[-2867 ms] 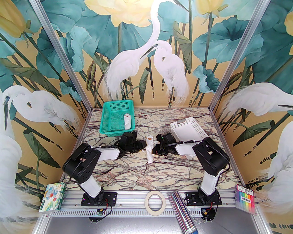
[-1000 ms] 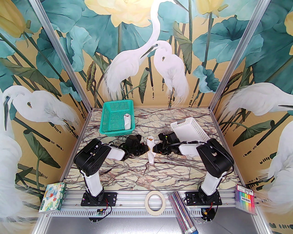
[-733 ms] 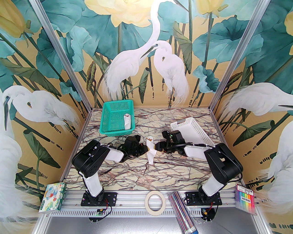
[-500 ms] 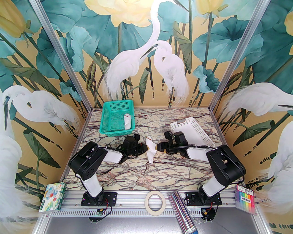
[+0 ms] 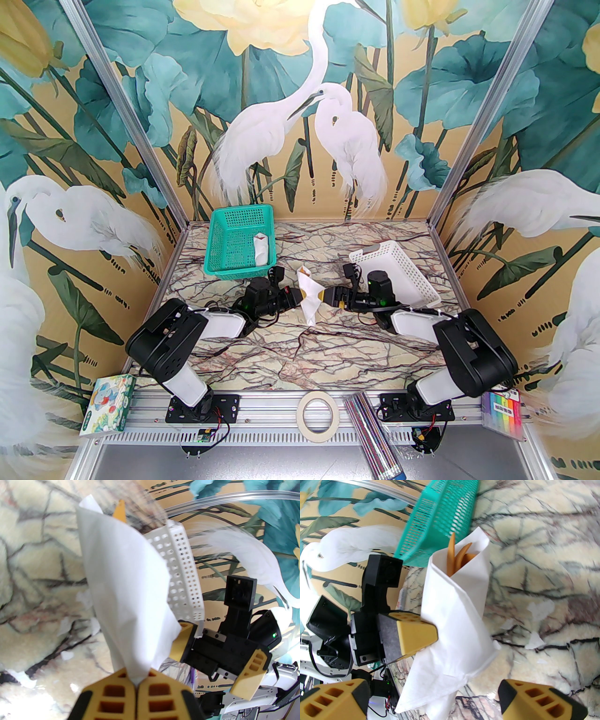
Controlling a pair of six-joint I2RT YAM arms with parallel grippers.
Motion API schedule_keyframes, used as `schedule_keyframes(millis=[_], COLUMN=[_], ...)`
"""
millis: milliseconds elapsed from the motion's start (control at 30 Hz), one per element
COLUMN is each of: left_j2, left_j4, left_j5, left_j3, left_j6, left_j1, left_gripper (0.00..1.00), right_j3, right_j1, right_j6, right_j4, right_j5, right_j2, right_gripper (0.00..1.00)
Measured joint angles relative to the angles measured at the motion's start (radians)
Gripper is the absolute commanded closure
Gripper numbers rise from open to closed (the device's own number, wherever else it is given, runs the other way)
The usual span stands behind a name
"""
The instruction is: Place the utensils on the paper napkin and roll it up
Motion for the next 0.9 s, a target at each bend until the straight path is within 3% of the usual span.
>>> schedule_keyframes(millis=[600,900], left_j2=[-0.114,-0.114], left_j4=[-0.010,-0.026], left_j5=[0.013,0.025], left_j3=[0.035,0.057], left_j6=[0.034,0.035], left_j1=[0.000,-0.007], left_gripper=[1.00,1.00], right_j3=[-0.016,0.016], right_j1=[0.039,0.076], right_j6=[0.151,0.251], right_j4=[0.259,0.385], right_j5=[-0.066,-0.069], right_j2=[0.065,0.143], right_gripper=[0.00,0.17])
